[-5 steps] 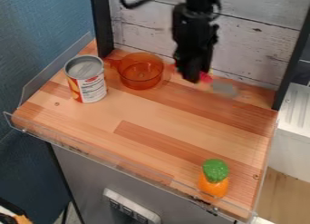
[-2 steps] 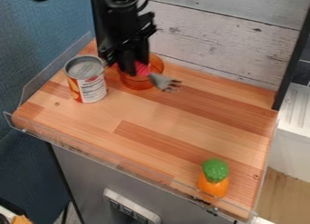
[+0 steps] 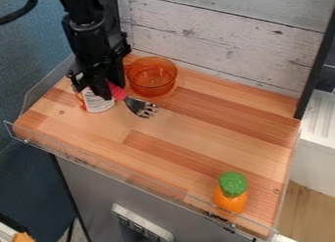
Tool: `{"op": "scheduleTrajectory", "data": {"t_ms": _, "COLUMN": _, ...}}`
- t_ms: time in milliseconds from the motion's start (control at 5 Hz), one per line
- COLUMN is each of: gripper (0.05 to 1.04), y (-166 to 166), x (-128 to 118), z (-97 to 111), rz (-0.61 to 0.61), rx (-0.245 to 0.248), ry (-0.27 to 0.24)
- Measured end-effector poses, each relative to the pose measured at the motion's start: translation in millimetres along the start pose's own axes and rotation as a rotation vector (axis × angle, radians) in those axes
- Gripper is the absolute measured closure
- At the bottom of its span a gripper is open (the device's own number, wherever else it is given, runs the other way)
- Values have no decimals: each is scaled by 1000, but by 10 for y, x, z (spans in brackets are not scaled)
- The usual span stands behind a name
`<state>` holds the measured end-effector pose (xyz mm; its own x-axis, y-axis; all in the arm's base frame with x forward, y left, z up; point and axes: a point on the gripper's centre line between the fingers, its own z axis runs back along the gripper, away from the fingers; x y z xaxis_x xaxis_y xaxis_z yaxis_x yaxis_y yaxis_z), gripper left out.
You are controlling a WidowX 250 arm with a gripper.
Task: Move the red fork to the bottom left side of the table
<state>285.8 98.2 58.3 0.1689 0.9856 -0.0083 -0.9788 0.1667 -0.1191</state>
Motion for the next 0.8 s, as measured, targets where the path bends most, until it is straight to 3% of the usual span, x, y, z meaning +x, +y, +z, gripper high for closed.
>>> {"op": "scheduleTrajectory", "data": {"t_ms": 400, "gripper": 739, "y": 288, "x": 27, "z": -207, "rz": -24, "rx": 51, "ry": -50}}
{"op": "scheduleTrajectory", "data": {"t_ms": 800, "gripper": 739, "y": 398, "x": -15, "z": -276, "rz": -35, "rx": 64, "ry": -54}}
